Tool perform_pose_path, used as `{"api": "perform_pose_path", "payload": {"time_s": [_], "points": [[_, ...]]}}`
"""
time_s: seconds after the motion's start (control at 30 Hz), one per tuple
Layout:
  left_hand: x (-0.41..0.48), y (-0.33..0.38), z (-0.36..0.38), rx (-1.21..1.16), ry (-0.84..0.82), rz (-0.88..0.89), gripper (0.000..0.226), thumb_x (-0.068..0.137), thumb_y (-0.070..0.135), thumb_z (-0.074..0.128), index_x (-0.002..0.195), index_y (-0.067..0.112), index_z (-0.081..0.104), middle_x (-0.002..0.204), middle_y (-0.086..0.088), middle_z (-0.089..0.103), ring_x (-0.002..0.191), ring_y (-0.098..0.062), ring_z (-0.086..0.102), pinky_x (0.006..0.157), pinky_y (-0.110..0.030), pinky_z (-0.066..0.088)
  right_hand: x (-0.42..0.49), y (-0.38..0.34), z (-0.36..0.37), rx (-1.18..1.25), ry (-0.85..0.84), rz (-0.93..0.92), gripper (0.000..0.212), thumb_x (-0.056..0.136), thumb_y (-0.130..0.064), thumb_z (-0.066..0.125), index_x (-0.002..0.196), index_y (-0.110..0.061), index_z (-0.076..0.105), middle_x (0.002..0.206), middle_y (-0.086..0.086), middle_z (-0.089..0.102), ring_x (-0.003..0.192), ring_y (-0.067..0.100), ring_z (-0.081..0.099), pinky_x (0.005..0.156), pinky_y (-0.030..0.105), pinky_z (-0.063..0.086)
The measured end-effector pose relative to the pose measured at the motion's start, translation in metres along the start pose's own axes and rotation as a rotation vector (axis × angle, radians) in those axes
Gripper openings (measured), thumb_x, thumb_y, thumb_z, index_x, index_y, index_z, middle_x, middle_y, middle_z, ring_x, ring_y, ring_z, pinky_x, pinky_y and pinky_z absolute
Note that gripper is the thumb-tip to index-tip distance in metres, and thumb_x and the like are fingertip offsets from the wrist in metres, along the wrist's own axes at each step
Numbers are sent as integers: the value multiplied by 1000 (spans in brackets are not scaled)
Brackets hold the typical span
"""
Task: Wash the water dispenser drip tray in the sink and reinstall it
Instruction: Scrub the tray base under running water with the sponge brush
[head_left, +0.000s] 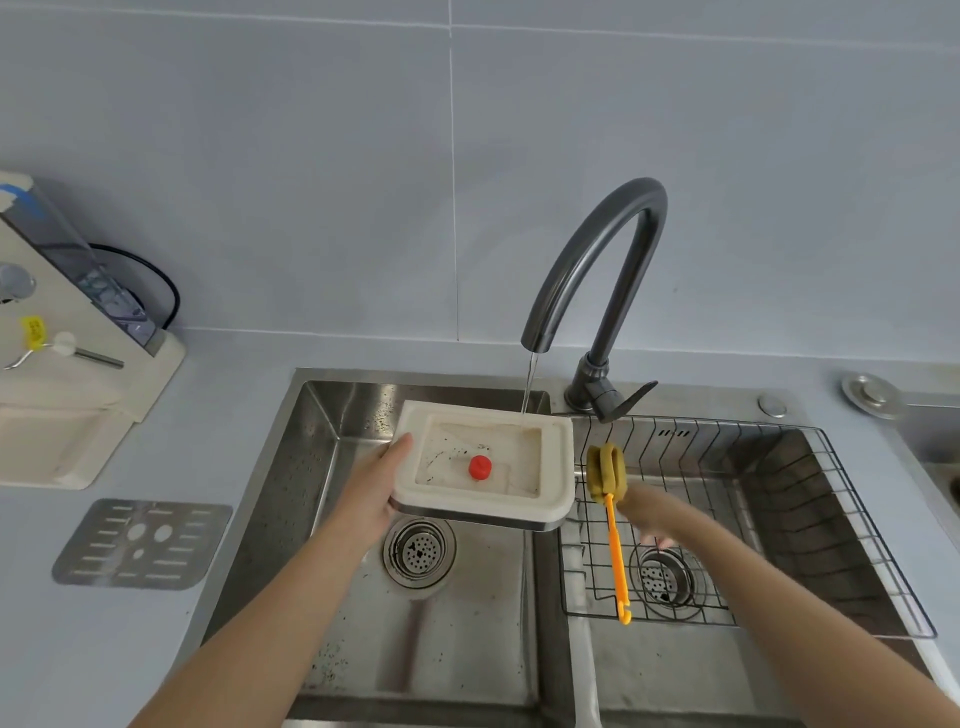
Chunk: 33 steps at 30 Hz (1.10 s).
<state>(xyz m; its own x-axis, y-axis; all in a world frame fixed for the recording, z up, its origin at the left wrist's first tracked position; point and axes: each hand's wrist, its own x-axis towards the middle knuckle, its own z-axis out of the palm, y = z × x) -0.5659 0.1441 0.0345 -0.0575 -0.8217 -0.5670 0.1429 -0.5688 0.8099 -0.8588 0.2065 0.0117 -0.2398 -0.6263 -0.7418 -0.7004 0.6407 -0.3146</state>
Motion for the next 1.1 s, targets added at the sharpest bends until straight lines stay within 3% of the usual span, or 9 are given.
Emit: {"api": "perform_pose_path", "payload": {"time_s": [0.07, 0.2, 0.27, 0.33, 0.47, 0.53, 0.83, 0.97, 1.1], "points": [[-1, -1, 0, 11, -7, -8, 25, 92, 24, 50, 111, 9, 57, 103, -12, 66, 95, -29, 63, 77, -42, 52, -1, 8, 22, -46, -68, 99, 22, 99, -23, 28, 96, -8, 44, 62, 1, 43, 49, 10, 47, 40, 18, 37], [-4, -4, -1, 12, -15, -12, 24, 91, 23, 51, 110, 10, 57, 103, -12, 65, 93, -27, 62, 75, -39, 53, -3, 11, 55, -76, -38, 103, 27, 97, -11, 34, 70, -12, 38, 65, 2, 44, 57, 13, 47, 46, 18, 37], [-4, -5, -2, 13, -19, -14, 22, 91, 24, 51, 108, 11, 57, 101, -11, 65, 91, -26, 63, 72, -37, 53, -3, 11, 61, -61, 16, 96, 13, 96, -8, 37, 90, -5, 49, 73, 2, 43, 62, 13, 45, 49, 17, 34], [-4, -6, -3, 6, -23, -16, 18, 91, 24, 51, 104, 13, 58, 100, -10, 65, 90, -25, 63, 70, -37, 53, -1, 14, 60, -52, 57, 86, 23, 93, -2, 39, 112, 3, 52, 78, 6, 44, 60, 13, 41, 50, 17, 32], [-3, -8, -5, 9, -26, -15, 11, 90, 25, 53, 94, 17, 60, 97, -8, 66, 87, -23, 63, 66, -34, 52, -11, 26, 41, 36, 193, 103, 20, 94, -2, 36, 76, -9, 42, 69, 4, 45, 56, 12, 41, 50, 20, 36], [-1, -10, -5, 16, -26, -14, 11, 90, 25, 53, 93, 18, 60, 96, -7, 66, 86, -23, 64, 65, -33, 51, -24, 35, 26, 49, 195, 55, 23, 96, -8, 34, 74, -11, 41, 67, 2, 42, 55, 11, 39, 50, 21, 34], [6, -11, 2, 37, -92, -17, 18, 91, 29, 51, 96, 14, 60, 98, -8, 67, 90, -23, 64, 70, -34, 52, -131, 50, -43, -302, 415, -281, 21, 98, -28, 32, 109, -22, 48, 57, -6, 50, 47, 10, 47, 47, 23, 36], [8, -8, 12, 17, -118, -16, 25, 91, 30, 51, 106, 11, 59, 100, -8, 67, 89, -22, 64, 68, -33, 51, -155, 36, -51, -504, 498, -366, 30, 97, -36, 31, 124, -34, 45, 86, -11, 64, 74, 16, 61, 59, 27, 40], [11, -6, 20, -12, -135, -11, 16, 91, 29, 52, 96, 16, 59, 96, -6, 67, 89, -21, 63, 74, -34, 52, -158, 24, -51, -767, 543, -383, 31, 98, -38, 28, 127, -41, 37, 98, -17, 64, 80, 13, 63, 58, 25, 40]]}}
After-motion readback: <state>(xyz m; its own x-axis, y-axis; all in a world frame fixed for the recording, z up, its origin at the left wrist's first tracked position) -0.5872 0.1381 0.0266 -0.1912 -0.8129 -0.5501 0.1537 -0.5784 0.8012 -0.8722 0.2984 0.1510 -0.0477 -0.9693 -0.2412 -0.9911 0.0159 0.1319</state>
